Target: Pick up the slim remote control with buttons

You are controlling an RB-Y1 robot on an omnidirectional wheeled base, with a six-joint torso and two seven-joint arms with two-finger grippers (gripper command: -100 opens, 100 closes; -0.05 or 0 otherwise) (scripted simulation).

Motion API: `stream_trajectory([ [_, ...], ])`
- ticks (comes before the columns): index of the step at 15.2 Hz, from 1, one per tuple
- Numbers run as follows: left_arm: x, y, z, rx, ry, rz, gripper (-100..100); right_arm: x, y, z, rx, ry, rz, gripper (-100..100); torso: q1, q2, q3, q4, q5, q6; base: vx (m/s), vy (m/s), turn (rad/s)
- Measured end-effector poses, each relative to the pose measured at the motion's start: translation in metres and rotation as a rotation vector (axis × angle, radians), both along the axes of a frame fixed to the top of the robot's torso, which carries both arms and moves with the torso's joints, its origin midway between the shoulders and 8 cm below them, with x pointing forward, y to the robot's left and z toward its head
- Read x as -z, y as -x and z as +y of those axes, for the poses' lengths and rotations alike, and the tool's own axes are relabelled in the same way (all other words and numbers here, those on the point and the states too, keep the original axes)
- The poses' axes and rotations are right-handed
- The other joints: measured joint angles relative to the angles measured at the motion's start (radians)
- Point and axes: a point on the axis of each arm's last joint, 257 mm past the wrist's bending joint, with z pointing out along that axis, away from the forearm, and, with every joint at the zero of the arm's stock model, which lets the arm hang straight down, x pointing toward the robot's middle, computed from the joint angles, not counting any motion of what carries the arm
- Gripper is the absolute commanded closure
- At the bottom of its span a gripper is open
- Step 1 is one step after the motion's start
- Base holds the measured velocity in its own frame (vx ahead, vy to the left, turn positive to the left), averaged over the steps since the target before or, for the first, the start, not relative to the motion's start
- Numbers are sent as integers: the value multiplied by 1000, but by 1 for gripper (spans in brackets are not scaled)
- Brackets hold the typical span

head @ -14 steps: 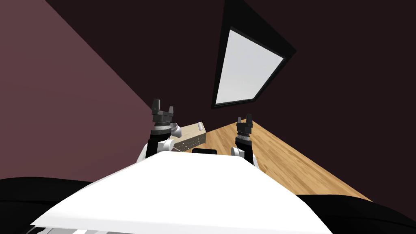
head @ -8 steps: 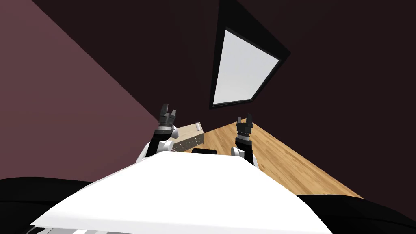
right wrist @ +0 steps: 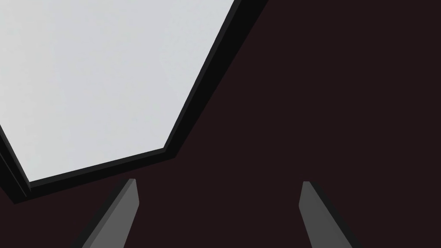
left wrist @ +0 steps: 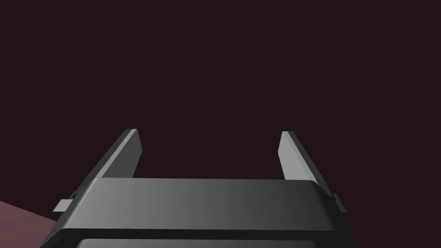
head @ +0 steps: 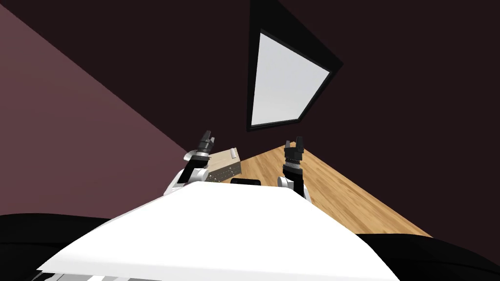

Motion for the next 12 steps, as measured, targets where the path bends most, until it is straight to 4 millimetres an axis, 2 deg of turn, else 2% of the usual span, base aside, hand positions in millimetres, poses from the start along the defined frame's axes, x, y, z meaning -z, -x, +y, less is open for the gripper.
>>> stream_trajectory([
  [5,44,-14,13,-24,-69,136,-100,0,0,0,0,0,0,0,2,-1,0,0,0,0,62,-109,-30],
  [9,86,-23,20,-38,-123,250,-100,0,0,0,0,0,0,0,2,-1,0,0,1,0,66,-109,-46],
  [10,101,-23,28,-42,-142,291,-100,0,0,0,0,0,0,0,1,-1,-1,0,0,0,78,-125,-33],
  [12,116,-24,37,-49,-169,341,-100,0,0,0,0,0,0,0,3,-1,0,0,0,0,72,-82,-16],
])
